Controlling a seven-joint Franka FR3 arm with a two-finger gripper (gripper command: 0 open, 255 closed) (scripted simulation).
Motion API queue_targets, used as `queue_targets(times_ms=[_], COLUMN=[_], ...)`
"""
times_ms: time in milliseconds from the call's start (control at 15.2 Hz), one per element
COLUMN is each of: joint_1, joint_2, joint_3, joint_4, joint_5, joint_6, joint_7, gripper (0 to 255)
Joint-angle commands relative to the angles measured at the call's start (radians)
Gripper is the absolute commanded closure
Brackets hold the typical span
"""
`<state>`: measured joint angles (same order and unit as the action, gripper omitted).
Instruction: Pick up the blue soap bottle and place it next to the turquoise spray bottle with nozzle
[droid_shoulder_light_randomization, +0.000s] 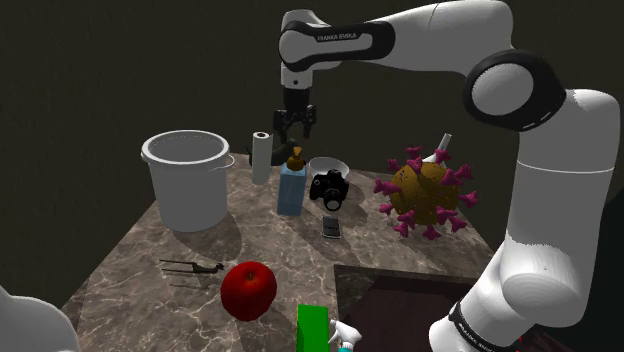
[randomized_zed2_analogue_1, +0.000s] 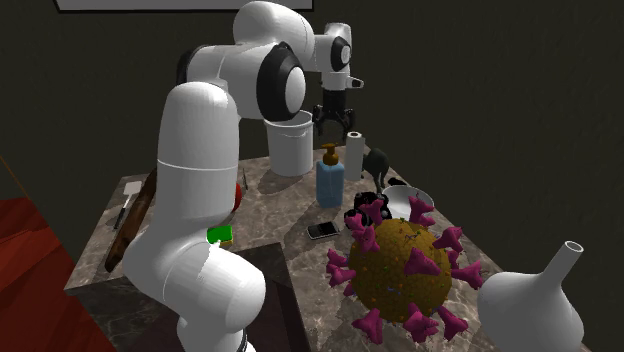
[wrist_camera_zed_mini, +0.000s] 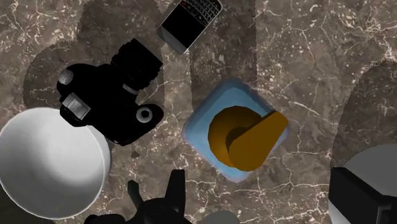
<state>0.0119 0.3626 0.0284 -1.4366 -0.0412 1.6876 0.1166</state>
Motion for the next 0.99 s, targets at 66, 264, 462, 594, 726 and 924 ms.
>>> queue_targets(times_ms=[66, 264, 462, 594, 726, 924], joint_1=[-0.001, -0.002, -0.002, -0.002, -0.002, -0.002], joint_2=[0.006, 0.004, 0.004, 0.004, 0.004, 0.004], joint_3=[-0.001, -0.001, -0.002, -0.002, -0.002, -0.002], joint_4=[-0.026, -0.069, -0.091, -0.091, -0.091, -0.091], joint_5=[-0.002, -0.002, -0.002, -0.002, -0.002, -0.002], joint_6=[0.033, 0.075, 0.096, 0.096, 0.096, 0.096], joint_7=[0.0, 0.001, 0.001, 0.001, 0.001, 0.001], gripper=[0, 0, 0, 0, 0, 255])
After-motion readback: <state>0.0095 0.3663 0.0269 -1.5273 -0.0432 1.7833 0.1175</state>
